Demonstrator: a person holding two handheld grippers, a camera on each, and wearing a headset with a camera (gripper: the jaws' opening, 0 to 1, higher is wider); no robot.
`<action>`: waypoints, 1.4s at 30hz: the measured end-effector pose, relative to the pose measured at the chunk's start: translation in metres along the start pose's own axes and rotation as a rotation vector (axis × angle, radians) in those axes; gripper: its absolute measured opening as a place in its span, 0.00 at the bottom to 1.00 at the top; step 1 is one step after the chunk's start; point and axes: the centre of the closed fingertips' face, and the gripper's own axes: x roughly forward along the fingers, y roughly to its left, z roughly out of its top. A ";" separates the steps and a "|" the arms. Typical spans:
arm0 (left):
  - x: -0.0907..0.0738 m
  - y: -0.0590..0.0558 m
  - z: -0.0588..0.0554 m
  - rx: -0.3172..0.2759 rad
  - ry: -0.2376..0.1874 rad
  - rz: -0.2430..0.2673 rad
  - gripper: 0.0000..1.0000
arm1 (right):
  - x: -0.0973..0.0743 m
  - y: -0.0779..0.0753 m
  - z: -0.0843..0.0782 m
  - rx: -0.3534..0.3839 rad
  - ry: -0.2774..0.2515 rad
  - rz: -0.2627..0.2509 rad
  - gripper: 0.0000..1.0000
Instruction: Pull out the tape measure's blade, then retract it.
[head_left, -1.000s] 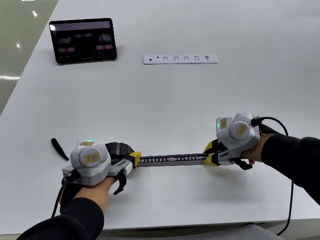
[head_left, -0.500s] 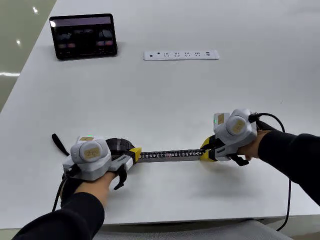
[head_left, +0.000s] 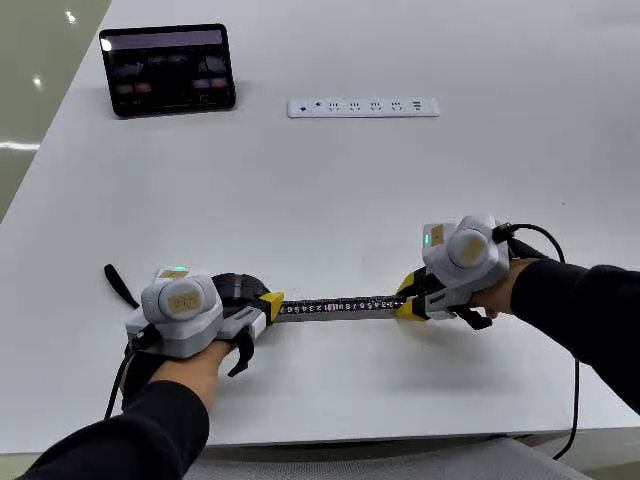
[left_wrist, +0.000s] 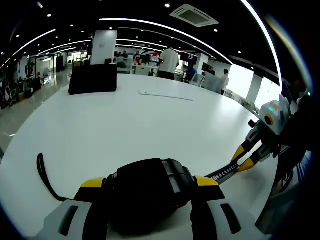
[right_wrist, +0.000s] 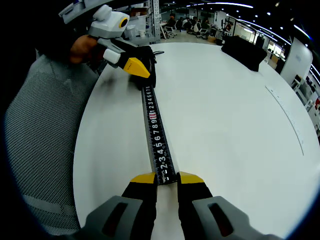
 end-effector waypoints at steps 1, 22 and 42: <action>0.000 0.000 0.000 0.000 0.000 0.000 0.63 | 0.000 0.000 0.000 0.000 -0.001 0.000 0.11; 0.000 0.000 0.000 -0.008 0.001 -0.005 0.63 | 0.007 0.002 0.013 -0.007 -0.031 0.009 0.10; -0.001 0.001 -0.001 -0.024 0.002 -0.016 0.63 | 0.012 0.004 0.020 -0.010 -0.056 0.005 0.10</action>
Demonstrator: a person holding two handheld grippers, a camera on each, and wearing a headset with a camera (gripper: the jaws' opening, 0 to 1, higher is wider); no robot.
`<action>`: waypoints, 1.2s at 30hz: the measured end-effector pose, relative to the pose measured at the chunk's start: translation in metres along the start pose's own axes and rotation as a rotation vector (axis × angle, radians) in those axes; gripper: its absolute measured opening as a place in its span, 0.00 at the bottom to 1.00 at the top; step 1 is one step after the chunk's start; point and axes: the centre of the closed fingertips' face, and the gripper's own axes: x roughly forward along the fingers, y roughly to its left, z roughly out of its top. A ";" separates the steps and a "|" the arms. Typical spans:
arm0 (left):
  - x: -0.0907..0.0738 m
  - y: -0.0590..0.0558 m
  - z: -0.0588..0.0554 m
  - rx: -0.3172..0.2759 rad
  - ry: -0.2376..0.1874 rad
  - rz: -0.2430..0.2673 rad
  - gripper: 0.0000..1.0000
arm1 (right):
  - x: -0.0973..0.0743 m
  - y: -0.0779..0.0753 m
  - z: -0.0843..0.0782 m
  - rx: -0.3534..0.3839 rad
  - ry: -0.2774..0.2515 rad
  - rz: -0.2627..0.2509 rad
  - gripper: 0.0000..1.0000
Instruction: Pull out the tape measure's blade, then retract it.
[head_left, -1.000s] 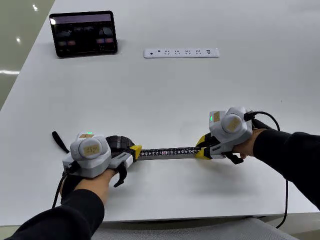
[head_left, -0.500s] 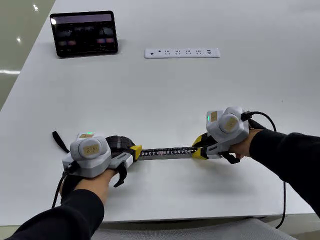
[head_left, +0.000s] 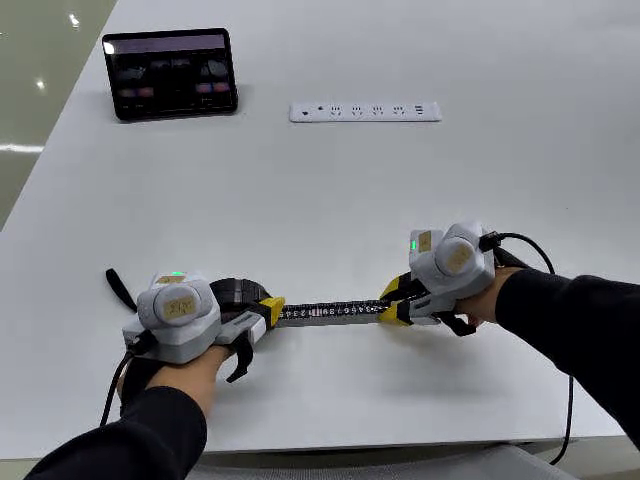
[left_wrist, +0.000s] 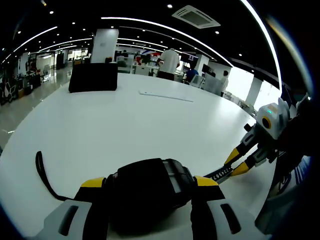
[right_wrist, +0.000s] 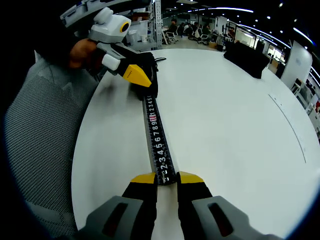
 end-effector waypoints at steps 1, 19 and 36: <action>0.000 0.000 0.000 -0.001 -0.001 -0.001 0.63 | 0.001 0.000 0.001 0.001 -0.001 0.000 0.10; 0.000 0.001 0.001 -0.001 -0.002 -0.010 0.63 | 0.009 0.003 0.011 0.025 -0.007 0.005 0.10; 0.001 0.001 0.001 -0.012 -0.003 -0.013 0.63 | 0.015 0.006 0.021 0.048 -0.023 0.013 0.11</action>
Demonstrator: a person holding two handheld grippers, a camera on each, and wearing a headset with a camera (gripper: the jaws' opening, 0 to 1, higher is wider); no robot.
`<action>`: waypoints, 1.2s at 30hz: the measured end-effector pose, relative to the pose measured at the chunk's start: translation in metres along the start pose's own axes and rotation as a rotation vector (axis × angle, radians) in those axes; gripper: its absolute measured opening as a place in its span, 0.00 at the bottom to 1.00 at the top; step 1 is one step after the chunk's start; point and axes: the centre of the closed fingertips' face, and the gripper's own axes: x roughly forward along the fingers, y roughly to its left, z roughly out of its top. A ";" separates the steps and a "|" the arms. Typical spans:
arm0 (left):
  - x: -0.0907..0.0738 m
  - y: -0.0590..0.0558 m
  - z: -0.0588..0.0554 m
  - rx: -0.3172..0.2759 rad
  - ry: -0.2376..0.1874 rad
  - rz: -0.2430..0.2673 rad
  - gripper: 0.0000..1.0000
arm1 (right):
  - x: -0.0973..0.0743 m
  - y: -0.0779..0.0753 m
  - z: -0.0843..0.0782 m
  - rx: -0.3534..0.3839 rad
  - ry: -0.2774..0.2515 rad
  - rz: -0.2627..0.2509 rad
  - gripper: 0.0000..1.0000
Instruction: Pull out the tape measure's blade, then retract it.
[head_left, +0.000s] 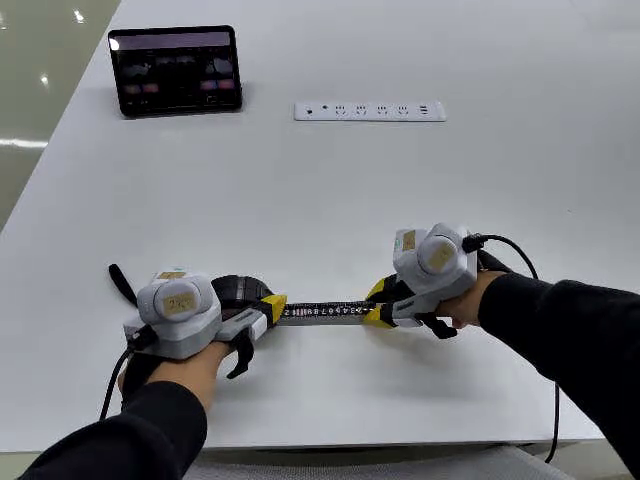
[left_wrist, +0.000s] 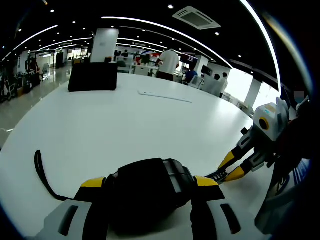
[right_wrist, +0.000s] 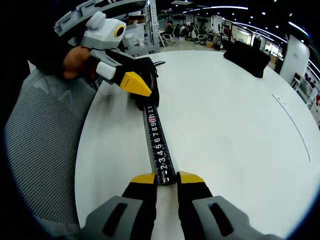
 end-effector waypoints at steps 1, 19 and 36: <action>0.000 0.000 0.000 -0.001 0.000 0.000 0.63 | 0.000 0.001 0.001 -0.002 0.000 -0.001 0.11; 0.001 0.000 -0.001 -0.006 0.001 -0.001 0.63 | 0.007 0.002 0.007 -0.027 -0.027 -0.009 0.12; 0.001 0.000 0.000 -0.009 0.001 -0.002 0.63 | 0.006 0.001 0.004 -0.050 -0.024 -0.002 0.11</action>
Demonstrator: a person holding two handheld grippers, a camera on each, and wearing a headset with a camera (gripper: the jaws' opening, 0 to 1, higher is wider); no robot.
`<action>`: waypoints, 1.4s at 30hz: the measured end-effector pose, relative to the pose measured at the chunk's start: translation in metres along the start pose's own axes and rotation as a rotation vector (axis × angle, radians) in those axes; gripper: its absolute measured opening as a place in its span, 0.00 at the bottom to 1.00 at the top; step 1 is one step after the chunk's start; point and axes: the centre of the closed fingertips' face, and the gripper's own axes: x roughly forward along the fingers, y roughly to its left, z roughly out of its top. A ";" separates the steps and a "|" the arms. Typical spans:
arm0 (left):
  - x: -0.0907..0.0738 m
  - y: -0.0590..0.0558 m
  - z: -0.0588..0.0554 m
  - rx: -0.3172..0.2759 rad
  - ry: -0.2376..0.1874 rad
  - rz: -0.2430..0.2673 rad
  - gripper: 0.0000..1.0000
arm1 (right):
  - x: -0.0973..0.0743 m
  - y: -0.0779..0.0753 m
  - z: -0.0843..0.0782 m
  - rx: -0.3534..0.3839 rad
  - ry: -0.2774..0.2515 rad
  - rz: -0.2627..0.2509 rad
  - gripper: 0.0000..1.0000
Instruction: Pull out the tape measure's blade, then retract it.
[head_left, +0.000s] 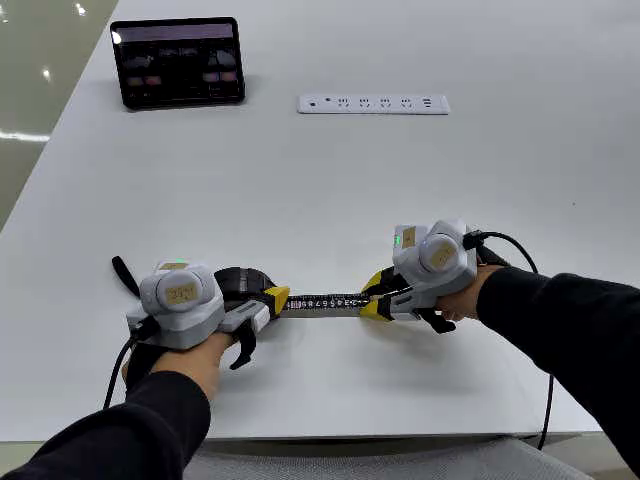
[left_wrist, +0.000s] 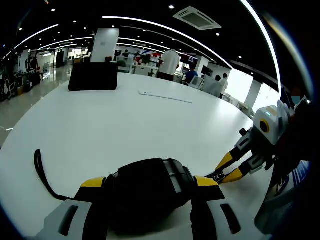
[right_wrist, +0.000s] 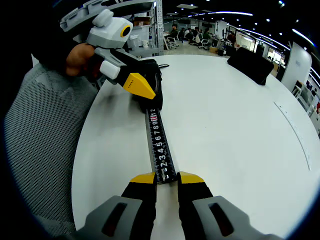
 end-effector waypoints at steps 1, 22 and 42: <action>0.000 0.000 0.000 -0.001 0.000 0.001 0.63 | 0.000 0.000 0.000 0.000 0.003 -0.002 0.11; -0.001 -0.001 -0.001 0.013 0.002 -0.007 0.62 | 0.000 0.000 0.001 -0.001 -0.006 0.006 0.11; 0.000 -0.003 -0.005 0.111 0.036 0.030 0.62 | 0.001 0.001 0.002 -0.010 -0.014 -0.008 0.11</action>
